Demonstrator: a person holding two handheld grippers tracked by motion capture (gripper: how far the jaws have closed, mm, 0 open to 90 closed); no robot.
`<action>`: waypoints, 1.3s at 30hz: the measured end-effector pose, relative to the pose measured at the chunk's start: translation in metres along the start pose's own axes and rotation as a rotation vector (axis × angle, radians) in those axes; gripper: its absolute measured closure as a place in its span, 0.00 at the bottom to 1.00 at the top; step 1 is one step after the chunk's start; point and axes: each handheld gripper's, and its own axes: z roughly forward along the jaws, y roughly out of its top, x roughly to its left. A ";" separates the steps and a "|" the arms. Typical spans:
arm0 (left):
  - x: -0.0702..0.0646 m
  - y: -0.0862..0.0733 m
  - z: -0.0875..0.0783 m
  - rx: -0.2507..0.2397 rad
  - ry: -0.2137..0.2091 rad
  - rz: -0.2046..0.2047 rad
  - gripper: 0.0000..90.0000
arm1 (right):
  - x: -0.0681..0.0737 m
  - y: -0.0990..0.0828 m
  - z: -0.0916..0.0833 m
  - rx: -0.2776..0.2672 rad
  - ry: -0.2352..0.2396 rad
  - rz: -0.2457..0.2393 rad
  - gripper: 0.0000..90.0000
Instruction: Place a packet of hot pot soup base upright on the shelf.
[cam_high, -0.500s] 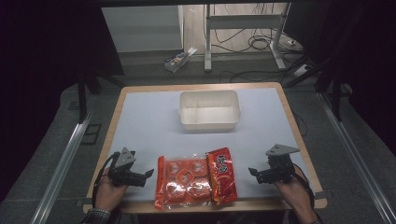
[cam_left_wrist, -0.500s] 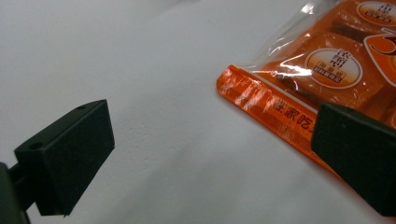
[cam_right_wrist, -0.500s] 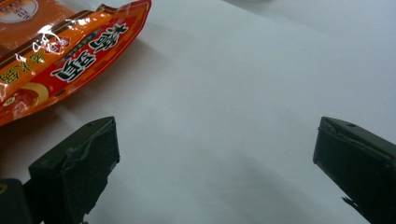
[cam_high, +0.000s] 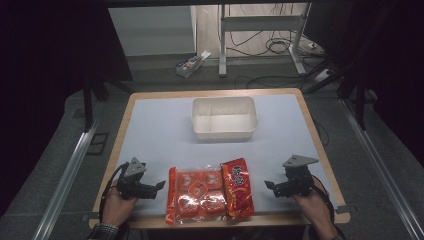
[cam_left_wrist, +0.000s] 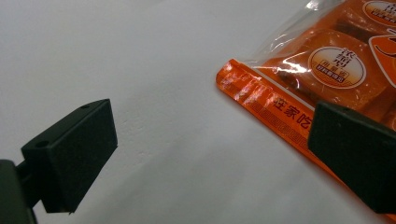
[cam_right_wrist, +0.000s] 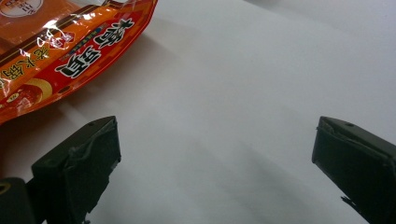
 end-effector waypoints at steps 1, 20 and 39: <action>0.000 0.000 0.000 0.000 0.000 0.000 0.02 | 0.000 0.000 0.000 0.000 0.000 0.000 0.01; -0.001 0.000 0.001 0.019 0.015 0.002 0.02 | 0.007 0.006 0.003 -0.025 0.019 0.048 0.02; -0.002 0.000 0.002 0.031 0.022 0.018 0.02 | 0.046 0.029 0.003 0.020 0.116 -0.074 0.62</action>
